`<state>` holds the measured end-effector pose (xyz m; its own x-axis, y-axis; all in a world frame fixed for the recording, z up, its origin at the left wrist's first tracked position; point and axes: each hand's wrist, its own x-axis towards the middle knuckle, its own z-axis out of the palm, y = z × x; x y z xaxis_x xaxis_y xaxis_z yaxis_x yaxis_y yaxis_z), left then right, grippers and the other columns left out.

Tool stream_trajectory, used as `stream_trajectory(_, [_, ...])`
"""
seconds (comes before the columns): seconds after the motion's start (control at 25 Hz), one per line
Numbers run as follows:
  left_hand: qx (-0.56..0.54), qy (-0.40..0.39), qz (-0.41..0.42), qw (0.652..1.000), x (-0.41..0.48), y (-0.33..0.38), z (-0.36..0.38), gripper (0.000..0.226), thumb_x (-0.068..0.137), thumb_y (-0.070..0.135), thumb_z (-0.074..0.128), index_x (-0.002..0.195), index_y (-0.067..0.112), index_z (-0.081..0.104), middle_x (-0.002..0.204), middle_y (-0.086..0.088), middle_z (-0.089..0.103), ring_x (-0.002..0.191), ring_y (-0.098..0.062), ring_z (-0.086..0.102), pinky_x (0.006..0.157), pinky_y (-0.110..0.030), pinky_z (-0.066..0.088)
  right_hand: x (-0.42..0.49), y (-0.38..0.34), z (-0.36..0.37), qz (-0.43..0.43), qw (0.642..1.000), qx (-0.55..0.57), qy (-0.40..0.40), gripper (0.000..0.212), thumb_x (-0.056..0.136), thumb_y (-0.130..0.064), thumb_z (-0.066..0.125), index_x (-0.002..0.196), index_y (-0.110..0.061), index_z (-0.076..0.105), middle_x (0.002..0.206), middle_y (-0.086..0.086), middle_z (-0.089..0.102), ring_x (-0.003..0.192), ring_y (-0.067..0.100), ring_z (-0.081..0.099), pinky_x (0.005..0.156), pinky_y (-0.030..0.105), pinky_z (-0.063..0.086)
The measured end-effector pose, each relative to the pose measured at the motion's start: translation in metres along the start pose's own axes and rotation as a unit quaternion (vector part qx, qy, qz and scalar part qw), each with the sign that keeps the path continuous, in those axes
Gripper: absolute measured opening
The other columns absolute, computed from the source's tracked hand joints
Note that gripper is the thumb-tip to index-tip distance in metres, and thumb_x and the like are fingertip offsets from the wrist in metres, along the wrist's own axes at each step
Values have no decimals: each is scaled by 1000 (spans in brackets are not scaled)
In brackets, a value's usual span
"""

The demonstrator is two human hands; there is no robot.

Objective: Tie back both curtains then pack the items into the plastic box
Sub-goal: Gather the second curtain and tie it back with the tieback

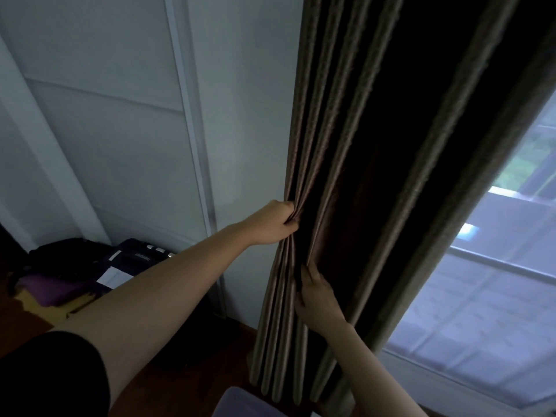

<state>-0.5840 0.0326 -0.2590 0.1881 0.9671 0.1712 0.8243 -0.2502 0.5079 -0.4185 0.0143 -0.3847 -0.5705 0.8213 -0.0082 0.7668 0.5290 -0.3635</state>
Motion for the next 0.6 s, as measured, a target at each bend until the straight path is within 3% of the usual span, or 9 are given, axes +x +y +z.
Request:
stream_trajectory(0.12, [-11,-12,2,1000,2,6,4,37,93,7,49,61,19,35,59,3,44,50,-8,43,53,-24,37,0,-5,1,-1,999,-17,-27,63,93,-22,40,148,-9,13,159,10,-3,141,30,23,114,37,22])
stream_trajectory(0.24, [-17,-18,-9,1000,6,12,10,34,93,8,48,63,16,35,61,1,43,51,-13,43,54,-29,37,0,-9,2,-1,999,-36,-37,60,94,-22,37,148,-7,14,159,12,0,144,26,13,115,36,16])
stream_trajectory(0.4, [-30,-21,-16,999,8,25,14,28,92,7,48,66,14,39,64,2,43,53,-13,45,49,-18,32,-2,-10,11,5,998,-56,-37,61,95,-25,33,148,-4,11,159,14,-1,146,24,6,118,36,10])
stream_trajectory(0.52, [-28,-12,-1,1000,5,35,18,23,85,22,62,76,4,51,65,-2,53,53,-11,50,49,-21,40,-3,-8,11,13,996,-66,-67,62,94,-25,35,148,-4,14,159,14,1,146,25,6,119,38,10])
stream_trajectory(0.6, [24,15,15,999,5,39,24,28,85,26,62,75,2,51,67,-5,55,56,-16,52,52,-29,42,-11,-8,1,0,994,-77,-81,55,90,-28,38,141,-8,35,157,12,18,142,27,23,117,42,18])
